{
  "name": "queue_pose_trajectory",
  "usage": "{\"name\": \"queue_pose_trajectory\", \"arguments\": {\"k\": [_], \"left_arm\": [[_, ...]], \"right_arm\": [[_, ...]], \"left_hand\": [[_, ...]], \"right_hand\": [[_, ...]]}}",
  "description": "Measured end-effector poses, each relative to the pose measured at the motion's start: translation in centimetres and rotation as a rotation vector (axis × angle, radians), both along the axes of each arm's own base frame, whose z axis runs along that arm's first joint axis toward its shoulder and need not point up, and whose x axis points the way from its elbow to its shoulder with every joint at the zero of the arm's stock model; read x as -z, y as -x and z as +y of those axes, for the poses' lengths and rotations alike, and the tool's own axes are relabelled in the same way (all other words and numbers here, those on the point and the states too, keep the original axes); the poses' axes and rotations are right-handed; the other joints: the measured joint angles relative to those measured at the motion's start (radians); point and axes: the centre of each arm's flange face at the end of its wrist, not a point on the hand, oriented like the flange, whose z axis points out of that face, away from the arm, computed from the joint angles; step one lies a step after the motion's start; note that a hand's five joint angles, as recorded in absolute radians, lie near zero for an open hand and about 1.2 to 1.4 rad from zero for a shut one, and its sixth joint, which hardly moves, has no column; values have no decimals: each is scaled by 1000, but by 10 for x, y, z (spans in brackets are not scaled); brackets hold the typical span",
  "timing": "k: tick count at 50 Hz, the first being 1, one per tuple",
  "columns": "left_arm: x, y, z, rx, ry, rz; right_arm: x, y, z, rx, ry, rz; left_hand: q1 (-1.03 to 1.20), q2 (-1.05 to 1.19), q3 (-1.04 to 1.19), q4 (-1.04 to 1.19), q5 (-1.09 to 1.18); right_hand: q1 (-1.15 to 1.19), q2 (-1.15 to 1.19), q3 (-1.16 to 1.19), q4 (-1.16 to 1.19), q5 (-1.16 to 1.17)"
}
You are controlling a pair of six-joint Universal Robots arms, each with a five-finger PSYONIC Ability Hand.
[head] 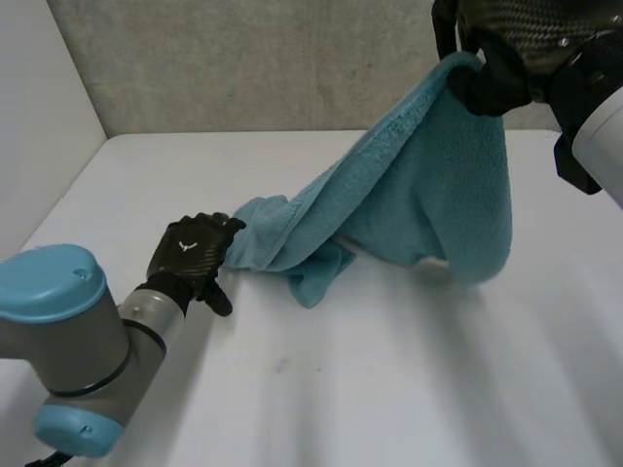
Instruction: Fold the laundry
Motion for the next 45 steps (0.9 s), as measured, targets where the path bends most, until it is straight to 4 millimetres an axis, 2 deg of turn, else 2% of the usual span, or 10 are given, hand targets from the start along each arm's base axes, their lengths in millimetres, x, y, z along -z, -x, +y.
{"name": "queue_pose_trajectory", "arguments": {"k": [12,21,25,28,31,37,38,42,44,45], "left_arm": [[11,14,-22,-15,-57,122],[23,27,-36,2,-57,126],[31,32,-44,5,-54,120],[32,35,-51,3,-37,122],[26,35,-58,-9,-4,131],[-11,20,-70,-76,120,134],[-24,10,-71,-101,156,120],[-50,-12,-67,-134,228,68],[-64,-24,-59,-134,269,21],[-74,-32,-50,-124,300,-21]], "right_arm": [[-19,-3,21,-20,35,-30],[-29,0,28,-20,37,-45],[-32,2,29,-15,36,-58],[-32,5,29,-7,30,-62],[-30,7,27,3,20,-57],[-8,17,1,70,-41,-14],[3,19,-11,93,-73,6],[29,20,-34,126,-146,57],[51,19,-47,139,-205,109],[70,18,-54,144,-250,162]], "left_hand": [[111,119,110,120,127],[201,207,199,211,218],[358,345,336,347,349],[824,806,778,791,787],[907,945,929,942,910],[907,963,947,958,910],[907,963,947,958,910],[907,964,948,959,910],[907,964,948,959,910],[907,965,949,959,910]], "right_hand": [[0,0,0,0,0],[0,0,0,0,0],[0,0,0,0,0],[0,0,0,0,0],[0,0,0,0,0],[0,0,0,0,0],[0,0,0,0,0],[0,0,0,0,0],[0,0,0,0,0],[0,0,0,0,0]]}}
